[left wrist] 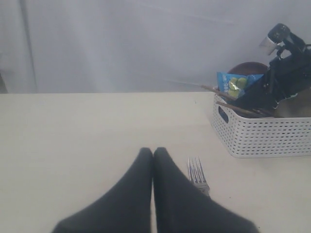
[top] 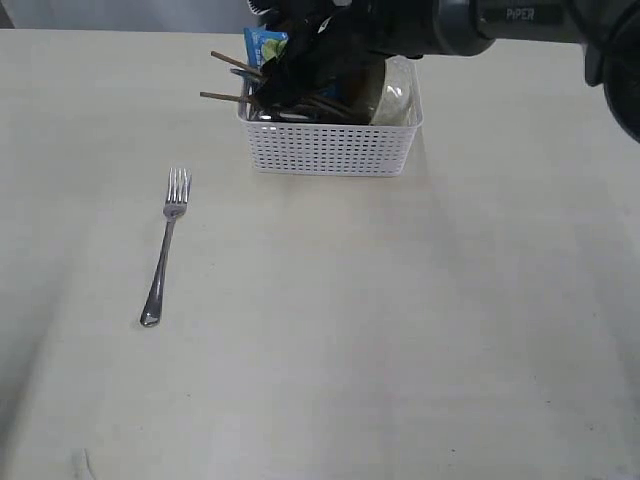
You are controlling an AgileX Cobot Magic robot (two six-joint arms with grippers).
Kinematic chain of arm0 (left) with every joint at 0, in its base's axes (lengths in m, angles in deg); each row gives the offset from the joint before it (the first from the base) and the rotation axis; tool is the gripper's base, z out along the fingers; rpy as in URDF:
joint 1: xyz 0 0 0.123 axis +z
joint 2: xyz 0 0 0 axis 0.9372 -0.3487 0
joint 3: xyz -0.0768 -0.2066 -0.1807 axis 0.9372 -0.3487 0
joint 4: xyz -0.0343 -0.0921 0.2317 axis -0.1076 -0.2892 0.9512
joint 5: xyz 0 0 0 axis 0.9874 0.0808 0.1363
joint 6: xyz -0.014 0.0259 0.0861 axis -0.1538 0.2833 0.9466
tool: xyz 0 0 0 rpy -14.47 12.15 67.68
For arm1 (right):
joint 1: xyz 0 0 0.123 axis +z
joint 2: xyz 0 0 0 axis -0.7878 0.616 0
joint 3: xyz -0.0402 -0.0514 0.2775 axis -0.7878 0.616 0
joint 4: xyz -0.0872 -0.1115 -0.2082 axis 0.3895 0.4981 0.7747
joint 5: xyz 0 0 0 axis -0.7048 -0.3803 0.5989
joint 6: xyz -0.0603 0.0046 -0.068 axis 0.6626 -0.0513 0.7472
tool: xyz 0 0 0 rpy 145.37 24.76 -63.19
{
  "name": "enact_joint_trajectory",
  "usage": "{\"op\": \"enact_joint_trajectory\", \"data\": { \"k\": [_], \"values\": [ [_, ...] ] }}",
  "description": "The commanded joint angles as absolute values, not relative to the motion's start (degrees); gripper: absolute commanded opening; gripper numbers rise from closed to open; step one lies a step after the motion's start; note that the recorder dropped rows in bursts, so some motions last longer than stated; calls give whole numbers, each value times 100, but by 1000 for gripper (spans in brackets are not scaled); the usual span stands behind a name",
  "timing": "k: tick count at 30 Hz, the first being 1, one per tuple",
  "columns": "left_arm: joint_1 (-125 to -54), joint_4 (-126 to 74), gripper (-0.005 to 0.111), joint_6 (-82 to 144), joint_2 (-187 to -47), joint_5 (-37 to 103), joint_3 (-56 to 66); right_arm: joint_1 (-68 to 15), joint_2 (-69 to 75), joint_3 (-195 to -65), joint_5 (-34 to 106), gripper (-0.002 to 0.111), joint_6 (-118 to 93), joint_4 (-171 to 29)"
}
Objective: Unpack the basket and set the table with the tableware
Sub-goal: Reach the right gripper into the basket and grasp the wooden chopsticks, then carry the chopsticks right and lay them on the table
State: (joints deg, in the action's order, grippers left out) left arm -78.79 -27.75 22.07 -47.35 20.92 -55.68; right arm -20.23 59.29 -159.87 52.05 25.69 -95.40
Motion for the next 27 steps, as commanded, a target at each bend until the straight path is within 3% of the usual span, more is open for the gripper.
{"op": "enact_joint_trajectory", "data": {
  "k": [1,5,7,8,9,10,12,27],
  "values": [
    [-7886,-2812,0,2209,-4714,2128,-5584,-2042,6011,-15984,5227,64,2798,-9518],
    [-7886,-2812,0,2209,-4714,2128,-5584,-2042,6195,-15984,5170,63,2798,-9527],
    [-7886,-2812,0,2209,-4714,2128,-5584,-2042,6254,-15984,5105,49,2798,-9541],
    [-7886,-2794,0,2209,-4714,2128,-5584,-2042,6254,-15984,5094,33,2798,-9541],
    [-7886,-2794,0,2209,-4714,2128,-5584,-2042,6254,-15984,5094,26,2798,-9541],
    [-7886,-2794,0,2209,-4714,2128,-5584,-2042,6199,-15984,5134,10,2798,-9541],
    [-7886,-2794,0,2209,-4714,2128,-5584,-2042,6119,-15984,5175,0,2798,-9541],
    [-7886,-2794,0,2209,-4714,2128,-5584,-2042,5220,-15984,5574,0,2798,-9541]
  ]
}}
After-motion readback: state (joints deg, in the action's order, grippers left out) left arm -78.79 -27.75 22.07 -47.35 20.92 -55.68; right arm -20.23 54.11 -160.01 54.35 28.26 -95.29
